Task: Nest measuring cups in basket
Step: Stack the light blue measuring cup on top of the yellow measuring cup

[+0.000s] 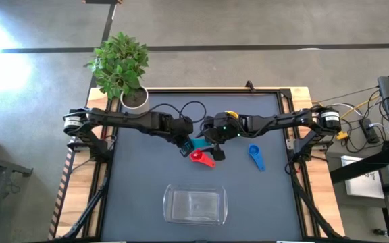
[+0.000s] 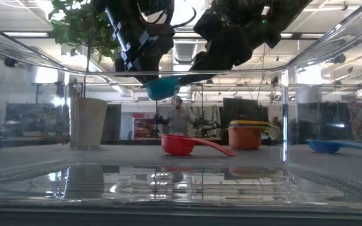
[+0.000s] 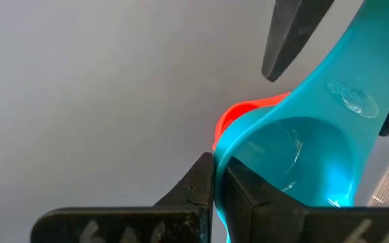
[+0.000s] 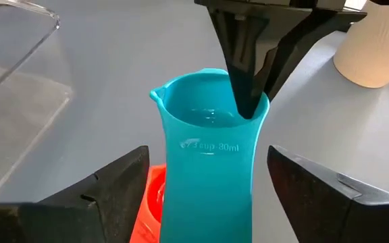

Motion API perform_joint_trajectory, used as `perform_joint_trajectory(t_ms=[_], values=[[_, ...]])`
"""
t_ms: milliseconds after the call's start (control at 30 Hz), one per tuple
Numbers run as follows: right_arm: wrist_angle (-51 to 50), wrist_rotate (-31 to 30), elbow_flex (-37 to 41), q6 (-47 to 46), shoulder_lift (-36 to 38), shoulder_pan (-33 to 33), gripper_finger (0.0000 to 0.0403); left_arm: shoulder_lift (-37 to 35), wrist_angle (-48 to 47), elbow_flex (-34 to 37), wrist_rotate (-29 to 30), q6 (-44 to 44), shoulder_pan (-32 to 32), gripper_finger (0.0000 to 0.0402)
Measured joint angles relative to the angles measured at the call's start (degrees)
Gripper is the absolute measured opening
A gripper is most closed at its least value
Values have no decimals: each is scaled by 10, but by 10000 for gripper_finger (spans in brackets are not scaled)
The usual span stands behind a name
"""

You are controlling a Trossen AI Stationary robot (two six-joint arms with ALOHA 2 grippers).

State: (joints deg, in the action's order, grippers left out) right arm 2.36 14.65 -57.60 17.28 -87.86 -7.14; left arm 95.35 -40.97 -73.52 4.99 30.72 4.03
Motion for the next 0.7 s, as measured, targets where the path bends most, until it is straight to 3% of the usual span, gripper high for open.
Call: perform_joint_trajectory(t_ms=[200, 467, 700], values=[[-2, -39, 0, 26, 0, 0, 229, 0, 0, 0, 0, 0, 0, 0], [-6, -42, 0, 34, 0, 0, 140, 0, -3, 0, -1, 2, 0, 0], [-7, -45, 0, 35, 1, 0, 127, 0, -3, 1, -5, 0, 0, 9]])
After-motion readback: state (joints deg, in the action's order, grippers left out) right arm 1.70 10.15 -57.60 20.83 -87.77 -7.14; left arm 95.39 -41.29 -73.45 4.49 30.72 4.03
